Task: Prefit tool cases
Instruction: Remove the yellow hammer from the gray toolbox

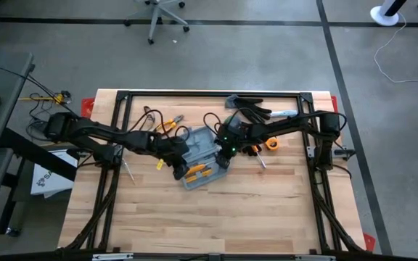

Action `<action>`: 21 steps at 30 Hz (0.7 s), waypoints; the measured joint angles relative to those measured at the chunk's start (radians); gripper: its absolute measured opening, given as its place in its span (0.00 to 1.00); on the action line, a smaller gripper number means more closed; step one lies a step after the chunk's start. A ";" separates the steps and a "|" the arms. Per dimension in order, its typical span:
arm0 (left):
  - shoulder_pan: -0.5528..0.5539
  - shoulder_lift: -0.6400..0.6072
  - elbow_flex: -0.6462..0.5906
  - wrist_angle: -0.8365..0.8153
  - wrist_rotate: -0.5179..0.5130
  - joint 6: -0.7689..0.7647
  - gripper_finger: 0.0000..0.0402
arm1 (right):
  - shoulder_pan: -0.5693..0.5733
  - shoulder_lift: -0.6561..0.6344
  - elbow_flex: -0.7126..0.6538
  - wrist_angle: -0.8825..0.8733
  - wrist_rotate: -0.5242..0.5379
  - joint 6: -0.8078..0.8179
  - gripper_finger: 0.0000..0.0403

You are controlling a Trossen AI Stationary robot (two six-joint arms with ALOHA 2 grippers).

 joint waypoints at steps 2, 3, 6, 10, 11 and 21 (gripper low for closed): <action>-0.004 0.012 0.000 0.000 -0.004 0.027 0.46 | 0.000 0.001 -0.005 0.015 -0.003 0.018 0.00; -0.008 0.019 0.000 0.002 -0.005 0.044 0.48 | 0.001 0.001 -0.005 0.022 -0.004 0.023 0.00; -0.030 0.048 0.000 0.005 -0.042 0.076 0.55 | 0.001 0.003 -0.006 0.041 -0.007 0.043 0.00; -0.067 0.100 0.000 0.001 -0.094 0.100 0.60 | -0.001 0.005 -0.008 0.055 -0.009 0.053 0.00; -0.076 0.114 0.000 0.001 -0.097 0.101 0.60 | -0.002 0.005 -0.008 0.057 -0.009 0.054 0.00; -0.111 0.181 0.002 -0.030 -0.290 0.148 0.60 | -0.009 0.007 -0.010 0.074 -0.009 0.069 0.00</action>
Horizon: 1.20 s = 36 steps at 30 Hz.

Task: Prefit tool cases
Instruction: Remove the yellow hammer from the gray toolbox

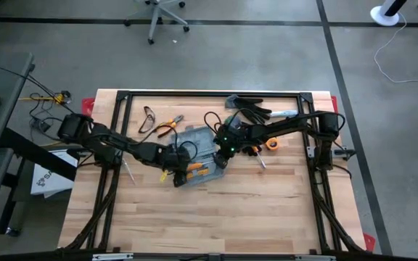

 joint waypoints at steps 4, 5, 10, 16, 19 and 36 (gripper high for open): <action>0.011 0.002 -0.002 -0.007 -0.038 0.046 0.56 | 0.006 0.001 0.000 0.004 0.004 0.002 0.00; 0.015 0.002 -0.002 -0.008 -0.038 0.061 0.55 | 0.006 0.001 0.000 0.005 0.004 0.002 0.00; 0.022 0.005 -0.002 -0.022 -0.093 0.154 0.48 | 0.006 0.001 0.000 0.016 0.008 0.006 0.00; 0.011 0.081 0.001 0.001 -0.164 0.367 0.46 | 0.007 0.002 -0.002 0.026 0.025 0.021 0.00; -0.001 0.129 0.009 0.040 -0.210 0.476 0.46 | 0.013 0.002 -0.002 0.024 0.049 0.021 0.00; 0.021 0.248 0.084 -0.006 -0.333 0.377 0.17 | 0.025 -0.002 -0.002 0.028 0.110 0.045 0.00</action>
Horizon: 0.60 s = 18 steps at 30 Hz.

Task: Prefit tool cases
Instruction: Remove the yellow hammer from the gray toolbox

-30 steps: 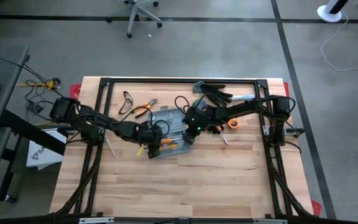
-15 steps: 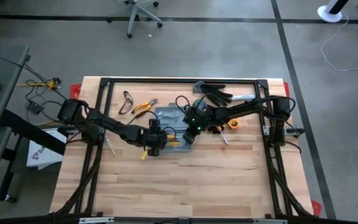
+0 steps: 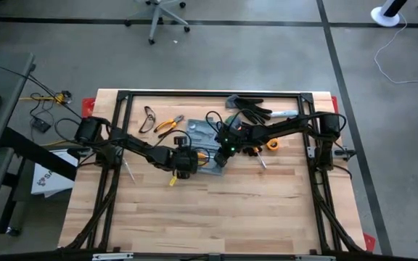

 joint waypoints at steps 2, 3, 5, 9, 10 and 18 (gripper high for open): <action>0.010 0.000 0.001 0.002 0.028 -0.028 0.16 | 0.005 0.000 0.001 0.005 0.021 0.002 0.00; 0.012 0.000 0.002 0.002 0.033 -0.035 0.16 | 0.006 0.001 0.001 0.006 0.027 0.006 0.00; 0.013 -0.001 0.008 -0.004 0.044 -0.052 0.16 | 0.006 0.002 0.001 0.007 0.028 0.012 0.00; 0.016 -0.014 0.024 -0.026 0.085 -0.094 0.15 | 0.005 -0.014 0.000 0.003 0.027 0.025 0.00; 0.017 -0.019 0.027 -0.031 0.095 -0.107 0.15 | 0.005 -0.024 -0.001 0.002 0.028 0.025 0.00; 0.025 -0.068 0.039 -0.033 0.159 -0.158 0.12 | 0.011 -0.139 -0.004 -0.015 0.050 0.019 0.00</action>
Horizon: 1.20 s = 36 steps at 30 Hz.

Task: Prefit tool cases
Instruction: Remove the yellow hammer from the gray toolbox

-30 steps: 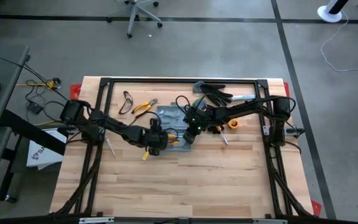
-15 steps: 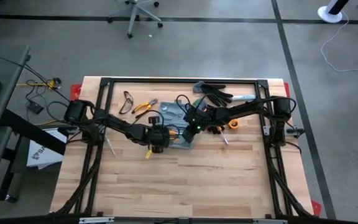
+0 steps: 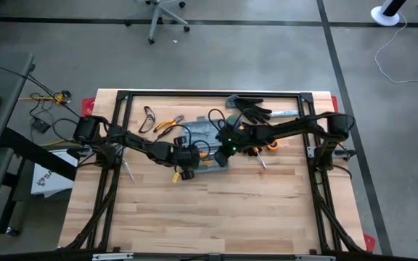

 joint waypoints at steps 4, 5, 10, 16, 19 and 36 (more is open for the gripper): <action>0.000 -0.038 -0.002 -0.011 -0.009 -0.016 0.09 | -0.001 -0.037 0.001 -0.018 0.039 -0.003 0.00; -0.001 -0.050 -0.002 -0.018 -0.009 -0.018 0.08 | -0.002 -0.046 0.001 -0.017 0.049 -0.003 0.00; -0.002 -0.114 -0.003 -0.038 -0.031 -0.018 0.01 | -0.005 -0.064 0.001 -0.023 0.070 -0.013 0.00; -0.002 -0.190 -0.002 -0.069 -0.075 -0.042 0.01 | -0.011 -0.071 0.003 -0.024 0.079 -0.013 0.00; 0.005 -0.194 -0.002 -0.070 -0.058 -0.015 0.01 | -0.011 -0.071 0.003 -0.032 0.079 -0.017 0.00; 0.042 -0.160 0.009 -0.025 0.111 0.102 0.12 | -0.026 0.107 0.013 -0.046 0.003 -0.042 0.00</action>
